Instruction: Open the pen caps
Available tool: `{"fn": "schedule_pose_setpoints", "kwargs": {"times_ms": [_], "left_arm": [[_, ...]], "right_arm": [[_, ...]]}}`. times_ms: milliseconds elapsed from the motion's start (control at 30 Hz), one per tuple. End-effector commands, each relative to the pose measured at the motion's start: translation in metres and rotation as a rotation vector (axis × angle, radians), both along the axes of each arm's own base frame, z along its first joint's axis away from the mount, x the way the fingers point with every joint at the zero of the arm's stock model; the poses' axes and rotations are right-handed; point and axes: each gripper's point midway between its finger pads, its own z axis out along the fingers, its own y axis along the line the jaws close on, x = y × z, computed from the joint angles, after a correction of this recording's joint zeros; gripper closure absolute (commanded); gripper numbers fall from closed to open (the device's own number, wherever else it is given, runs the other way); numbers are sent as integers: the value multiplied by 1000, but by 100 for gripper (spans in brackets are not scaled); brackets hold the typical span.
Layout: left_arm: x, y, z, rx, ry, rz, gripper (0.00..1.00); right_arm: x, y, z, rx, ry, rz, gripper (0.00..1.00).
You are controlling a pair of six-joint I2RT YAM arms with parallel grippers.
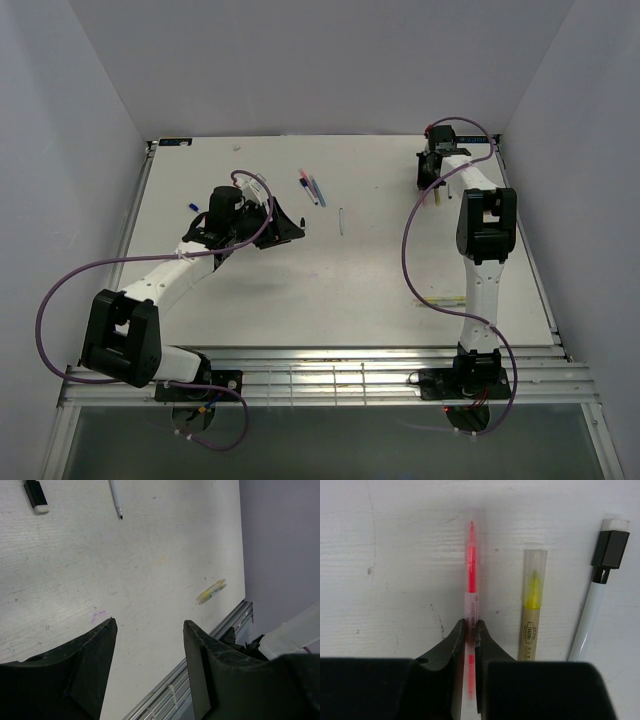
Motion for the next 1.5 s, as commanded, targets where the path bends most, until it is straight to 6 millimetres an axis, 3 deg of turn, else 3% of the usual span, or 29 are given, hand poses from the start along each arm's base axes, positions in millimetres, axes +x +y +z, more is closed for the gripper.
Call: {"fn": "schedule_pose_setpoints", "kwargs": {"times_ms": [0, 67, 100, 167, 200, 233, 267, 300, 333, 400, 433, 500, 533, 600, 733, 900, 1300, 1467], "left_arm": [[-5, -1, 10, -12, -29, -20, 34], [-7, -1, 10, -15, -29, -26, 35], [-8, -2, 11, -18, -31, -30, 36], [-10, -2, 12, -22, -36, -36, 37], [-13, -3, 14, -33, -37, -49, 38], [-15, -4, 16, -41, -40, -59, 38], [-16, -6, 20, -56, -56, -70, 38], [-18, -8, 23, -78, -57, -76, 39], [-24, -11, 28, -108, -58, -109, 39], [-28, -15, 40, -152, -95, -129, 39], [-33, -17, 45, -179, -88, -148, 38], [-37, -19, 53, -205, -115, -159, 36], [-37, -19, 54, -209, -118, -156, 35], [-37, -19, 57, -211, -131, -152, 34], [-36, -19, 64, -217, -153, -142, 33], [-38, -20, 66, -226, -158, -129, 36], [-52, -33, 46, -200, -118, -133, 41], [-50, -37, 49, -206, -122, -143, 44]], "right_arm": [[-5, 19, -14, 94, 43, 45, 92], [-6, 36, 1, 156, 22, 64, 92], [-8, 55, 11, 188, 6, 102, 92], [-14, 76, 48, 226, -81, 135, 92], [-23, 101, 62, 277, -98, 162, 92], [-35, 113, 89, 317, -153, 178, 92], [-45, 127, 103, 364, -180, 195, 92], [-59, 150, 116, 448, -183, 192, 92], [-77, 169, 153, 543, -235, 248, 92], [-113, 207, 159, 649, -244, 317, 92], [-128, 221, 186, 717, -281, 345, 92], [-162, 252, 189, 776, -269, 406, 92], [-176, 260, 207, 843, -279, 410, 92], [-207, 279, 214, 925, -283, 458, 92], [-245, 301, 222, 1014, -280, 491, 92], [-269, 313, 226, 1053, -304, 508, 92], [-281, 319, 247, 1177, -342, 523, 92], [-283, 323, 245, 1205, -326, 529, 92]]}}
